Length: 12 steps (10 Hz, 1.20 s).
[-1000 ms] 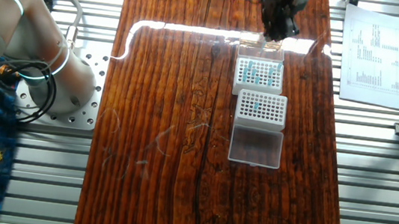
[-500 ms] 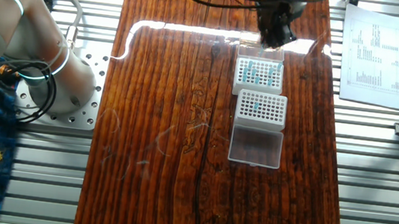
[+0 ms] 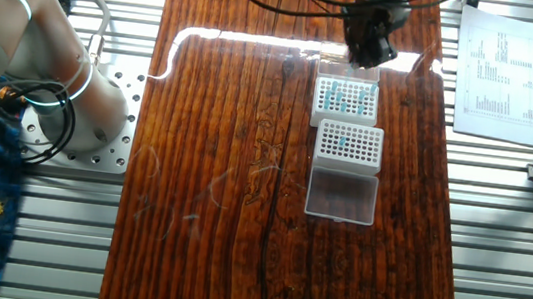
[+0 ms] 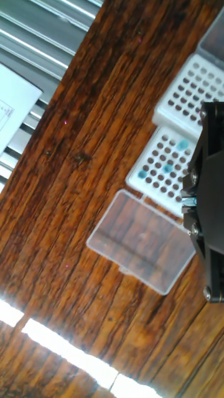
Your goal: Transfer all medium pipette tips from one holder to another
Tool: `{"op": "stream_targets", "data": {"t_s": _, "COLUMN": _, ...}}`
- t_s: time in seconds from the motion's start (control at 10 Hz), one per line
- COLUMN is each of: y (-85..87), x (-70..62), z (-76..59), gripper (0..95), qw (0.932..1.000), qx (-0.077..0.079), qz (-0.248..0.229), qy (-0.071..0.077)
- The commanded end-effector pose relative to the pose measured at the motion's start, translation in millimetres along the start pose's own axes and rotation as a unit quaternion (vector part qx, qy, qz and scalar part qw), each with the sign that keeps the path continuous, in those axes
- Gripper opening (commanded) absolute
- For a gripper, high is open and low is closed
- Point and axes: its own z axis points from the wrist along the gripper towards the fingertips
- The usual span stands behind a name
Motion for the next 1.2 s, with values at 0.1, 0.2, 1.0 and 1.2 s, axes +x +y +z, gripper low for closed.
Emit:
{"op": "stream_targets", "data": {"t_s": 0.1, "y": -3.1, "x": 1.2, "z": 3.9, "gripper": 0.0, "qw": 1.0, "qx": -0.001, "qz": -0.01, "qy": 0.002}}
{"op": "stream_targets", "data": {"t_s": 0.2, "y": -3.7, "x": 2.7, "z": 7.4, "gripper": 0.0, "qw": 0.9999, "qx": -0.002, "qz": -0.013, "qy": 0.0}}
{"op": "stream_targets", "data": {"t_s": 1.0, "y": -3.7, "x": 1.1, "z": 10.8, "gripper": 0.0, "qw": 0.9999, "qx": -0.004, "qz": -0.013, "qy": -0.006}}
{"op": "stream_targets", "data": {"t_s": 1.2, "y": -3.0, "x": -1.9, "z": 12.1, "gripper": 0.0, "qw": 0.9999, "qx": -0.003, "qz": -0.012, "qy": -0.005}}
